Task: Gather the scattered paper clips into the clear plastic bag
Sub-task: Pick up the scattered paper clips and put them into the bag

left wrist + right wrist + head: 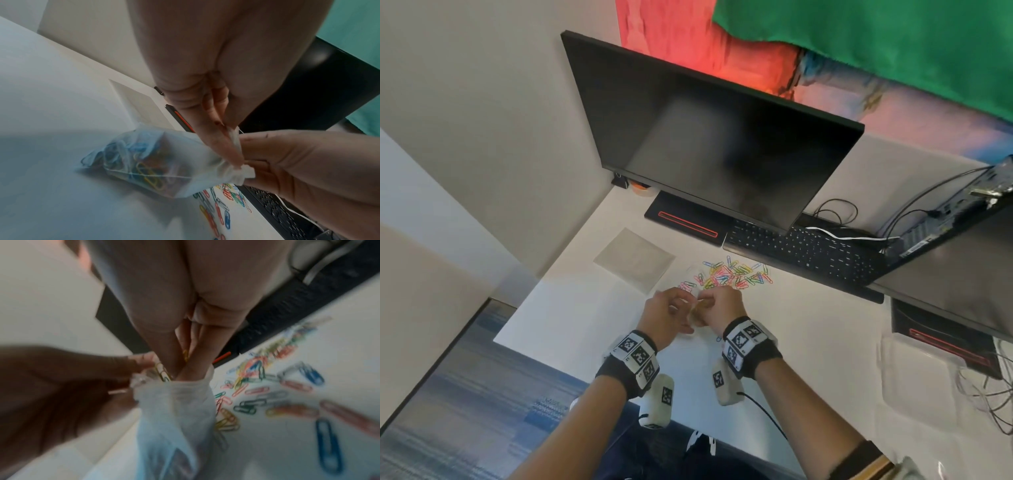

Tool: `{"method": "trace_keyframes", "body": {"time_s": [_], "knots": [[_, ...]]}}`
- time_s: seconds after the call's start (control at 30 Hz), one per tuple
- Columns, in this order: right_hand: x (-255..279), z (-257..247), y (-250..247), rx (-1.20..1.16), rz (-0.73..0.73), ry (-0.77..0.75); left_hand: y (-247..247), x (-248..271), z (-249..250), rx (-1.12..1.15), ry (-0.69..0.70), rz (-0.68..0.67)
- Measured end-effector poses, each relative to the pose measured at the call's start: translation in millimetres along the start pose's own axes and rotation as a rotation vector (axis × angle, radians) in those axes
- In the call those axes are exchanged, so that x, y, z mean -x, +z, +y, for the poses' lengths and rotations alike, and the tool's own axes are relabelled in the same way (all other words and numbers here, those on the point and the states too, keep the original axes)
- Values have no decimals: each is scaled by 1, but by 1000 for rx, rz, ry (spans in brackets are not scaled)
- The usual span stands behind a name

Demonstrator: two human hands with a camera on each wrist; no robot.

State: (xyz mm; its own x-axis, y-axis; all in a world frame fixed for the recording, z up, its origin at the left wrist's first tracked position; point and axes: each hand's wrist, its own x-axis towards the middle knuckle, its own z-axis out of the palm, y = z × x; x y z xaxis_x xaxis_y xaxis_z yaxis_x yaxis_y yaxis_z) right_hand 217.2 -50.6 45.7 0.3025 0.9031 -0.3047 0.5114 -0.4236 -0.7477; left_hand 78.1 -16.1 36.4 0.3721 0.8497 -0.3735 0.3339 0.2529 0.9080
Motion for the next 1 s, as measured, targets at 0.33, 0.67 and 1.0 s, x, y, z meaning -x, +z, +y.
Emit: {"method": "trace_keyframes", "body": {"time_s": [0.33,0.67,1.0], "knots": [[12,-2,-29,17,15,-194,-22,2,8,26,-17,20],[29,87,-1,231,-147,291,-78,7,6,32,57,160],[-34,39,51,422,-31,-82,-97,15,-4,113,22,202]]}}
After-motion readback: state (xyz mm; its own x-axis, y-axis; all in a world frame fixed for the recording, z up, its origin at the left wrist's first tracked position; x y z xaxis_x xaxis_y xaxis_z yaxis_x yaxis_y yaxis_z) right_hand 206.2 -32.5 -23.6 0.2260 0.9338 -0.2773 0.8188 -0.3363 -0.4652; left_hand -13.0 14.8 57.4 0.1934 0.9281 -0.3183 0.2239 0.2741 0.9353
